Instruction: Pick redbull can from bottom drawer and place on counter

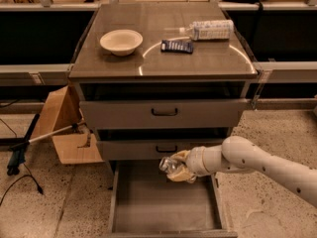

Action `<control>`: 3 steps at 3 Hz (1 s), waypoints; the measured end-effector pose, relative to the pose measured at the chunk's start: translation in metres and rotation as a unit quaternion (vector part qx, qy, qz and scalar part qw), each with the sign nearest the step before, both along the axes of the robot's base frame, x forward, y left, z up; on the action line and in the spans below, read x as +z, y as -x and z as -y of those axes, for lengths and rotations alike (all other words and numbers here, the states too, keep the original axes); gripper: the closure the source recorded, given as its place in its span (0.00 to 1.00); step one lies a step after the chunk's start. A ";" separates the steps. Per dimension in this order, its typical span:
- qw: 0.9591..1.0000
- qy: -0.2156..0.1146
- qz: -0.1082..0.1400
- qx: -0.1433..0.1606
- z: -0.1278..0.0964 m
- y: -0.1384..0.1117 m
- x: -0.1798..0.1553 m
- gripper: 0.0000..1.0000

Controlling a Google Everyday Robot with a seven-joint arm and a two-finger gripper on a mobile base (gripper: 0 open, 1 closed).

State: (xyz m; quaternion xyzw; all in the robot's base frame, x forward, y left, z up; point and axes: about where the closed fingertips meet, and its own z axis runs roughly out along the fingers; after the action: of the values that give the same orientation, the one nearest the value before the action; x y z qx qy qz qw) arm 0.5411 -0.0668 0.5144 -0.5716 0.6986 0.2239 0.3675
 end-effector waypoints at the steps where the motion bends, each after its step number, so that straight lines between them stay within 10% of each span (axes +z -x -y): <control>1: 1.000 -0.007 0.021 0.021 -0.010 -0.005 0.052 1.00; 3: 0.996 -0.002 0.069 0.057 -0.026 -0.019 0.144 1.00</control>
Offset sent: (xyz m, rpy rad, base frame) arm 0.0200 0.0292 0.1689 0.0095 -0.1525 0.1331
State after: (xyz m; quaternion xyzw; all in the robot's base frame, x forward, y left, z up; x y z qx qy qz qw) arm 0.5600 -0.0406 0.6587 -0.6238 0.6376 0.2059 0.4023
